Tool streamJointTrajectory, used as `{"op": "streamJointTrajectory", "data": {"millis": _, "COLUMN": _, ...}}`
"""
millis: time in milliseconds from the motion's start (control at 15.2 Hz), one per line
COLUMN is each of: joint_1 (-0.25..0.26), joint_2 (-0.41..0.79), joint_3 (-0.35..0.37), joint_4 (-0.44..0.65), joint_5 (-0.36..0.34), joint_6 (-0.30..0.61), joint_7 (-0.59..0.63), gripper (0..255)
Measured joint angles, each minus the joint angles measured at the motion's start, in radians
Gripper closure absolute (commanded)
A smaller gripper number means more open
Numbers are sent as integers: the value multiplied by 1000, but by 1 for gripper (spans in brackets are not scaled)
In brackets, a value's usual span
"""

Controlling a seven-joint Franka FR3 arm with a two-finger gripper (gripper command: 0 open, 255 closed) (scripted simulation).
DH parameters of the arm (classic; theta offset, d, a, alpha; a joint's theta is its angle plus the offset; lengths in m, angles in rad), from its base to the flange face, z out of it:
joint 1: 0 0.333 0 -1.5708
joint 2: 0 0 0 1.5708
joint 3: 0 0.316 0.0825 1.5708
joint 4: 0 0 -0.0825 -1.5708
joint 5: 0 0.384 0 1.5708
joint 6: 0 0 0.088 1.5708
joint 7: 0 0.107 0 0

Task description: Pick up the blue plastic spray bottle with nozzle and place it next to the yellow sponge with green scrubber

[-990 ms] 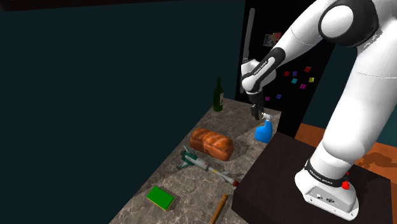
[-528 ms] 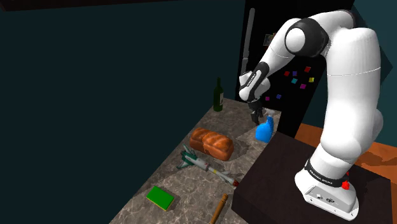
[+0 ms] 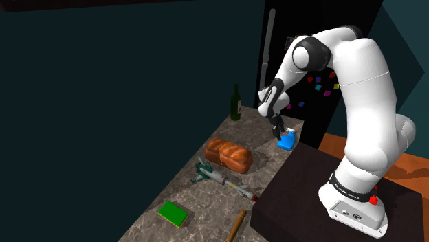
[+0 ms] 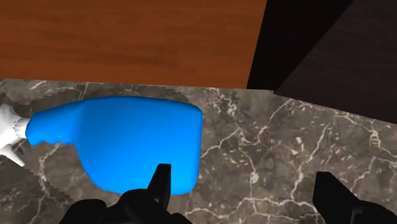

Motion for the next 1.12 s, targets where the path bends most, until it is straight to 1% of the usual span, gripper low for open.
{"op": "streamJointTrajectory", "data": {"millis": 264, "joint_1": -11, "joint_2": 42, "joint_3": 1, "joint_4": -6, "joint_5": -1, "joint_6": 49, "joint_7": 1, "gripper": 0}}
{"op": "streamJointTrajectory", "data": {"millis": 660, "joint_1": -12, "joint_2": 47, "joint_3": 1, "joint_4": -9, "joint_5": -1, "joint_6": 57, "joint_7": 2, "gripper": 0}}
{"op": "streamJointTrajectory", "data": {"millis": 726, "joint_1": -12, "joint_2": 47, "joint_3": 1, "joint_4": -9, "joint_5": -1, "joint_6": 57, "joint_7": 2, "gripper": 255}}
{"op": "streamJointTrajectory", "data": {"millis": 1122, "joint_1": -12, "joint_2": 47, "joint_3": 1, "joint_4": -9, "joint_5": -1, "joint_6": 57, "joint_7": 2, "gripper": 255}}
